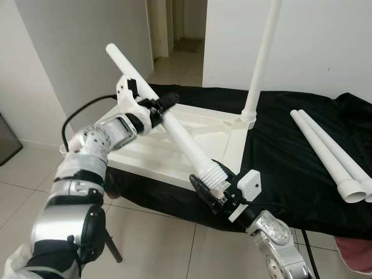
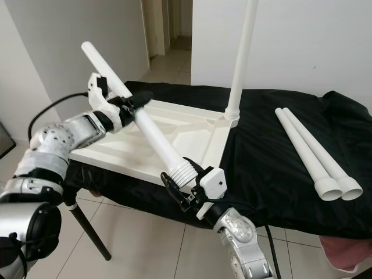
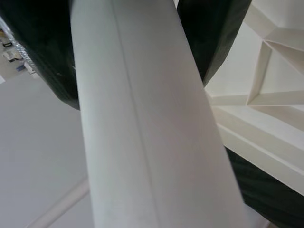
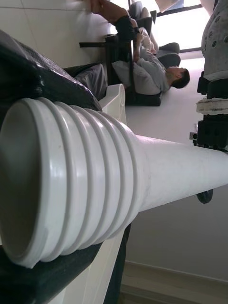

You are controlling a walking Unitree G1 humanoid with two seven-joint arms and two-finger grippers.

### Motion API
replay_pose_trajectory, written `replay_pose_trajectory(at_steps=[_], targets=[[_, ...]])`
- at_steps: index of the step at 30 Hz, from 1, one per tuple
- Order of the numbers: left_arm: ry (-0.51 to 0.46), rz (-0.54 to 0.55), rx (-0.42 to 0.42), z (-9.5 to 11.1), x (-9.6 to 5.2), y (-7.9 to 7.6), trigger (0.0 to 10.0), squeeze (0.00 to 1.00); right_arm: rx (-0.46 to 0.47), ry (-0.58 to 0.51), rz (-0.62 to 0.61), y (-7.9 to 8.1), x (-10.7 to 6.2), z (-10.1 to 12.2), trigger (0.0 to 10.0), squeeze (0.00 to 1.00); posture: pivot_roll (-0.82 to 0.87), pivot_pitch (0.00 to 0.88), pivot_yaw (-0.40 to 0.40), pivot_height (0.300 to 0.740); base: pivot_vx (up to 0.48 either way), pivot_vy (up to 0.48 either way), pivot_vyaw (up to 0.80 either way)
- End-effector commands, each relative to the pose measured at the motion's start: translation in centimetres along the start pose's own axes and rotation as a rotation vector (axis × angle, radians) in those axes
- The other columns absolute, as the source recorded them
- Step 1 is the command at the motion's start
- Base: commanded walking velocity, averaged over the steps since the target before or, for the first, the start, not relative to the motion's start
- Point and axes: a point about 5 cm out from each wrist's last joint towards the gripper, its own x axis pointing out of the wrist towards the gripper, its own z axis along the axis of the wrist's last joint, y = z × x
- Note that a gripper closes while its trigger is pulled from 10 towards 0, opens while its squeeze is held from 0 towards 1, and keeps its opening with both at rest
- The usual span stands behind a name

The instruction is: Building children table

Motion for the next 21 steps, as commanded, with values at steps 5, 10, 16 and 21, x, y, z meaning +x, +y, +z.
replay_pose_trajectory(at_steps=[5, 10, 16, 21], targets=[[0.01, -0.291, 0.026, 0.0, -0.1, -1.4, 0.0, 0.0, 0.014, -0.003, 0.008, 0.1, 0.1, 0.2, 10.0, 0.0, -0.01, 0.02, 0.047, 0.74, 0.0, 0.0, 0.0], [0.014, -0.274, 0.01, -0.1, 0.1, -1.1, 0.0, 0.0, 0.03, 0.003, 0.004, 0.0, 0.1, 0.0, 10.0, 1.0, -0.01, 0.02, 0.041, 0.74, 0.0, 0.0, 0.0], [0.007, -0.251, 0.025, -0.1, 0.2, -1.0, 10.0, 0.0, 0.029, 0.014, -0.049, -0.6, -0.3, 0.0, 10.0, 1.0, 0.0, 0.019, 0.031, 0.74, 0.0, 0.0, 0.0], [0.023, -0.247, 0.057, -0.3, 0.1, -1.0, 10.0, 0.0, 0.025, 0.024, -0.094, -1.0, -0.5, 0.0, 10.0, 0.96, 0.0, 0.022, 0.031, 0.74, 0.0, 0.0, 0.0]])
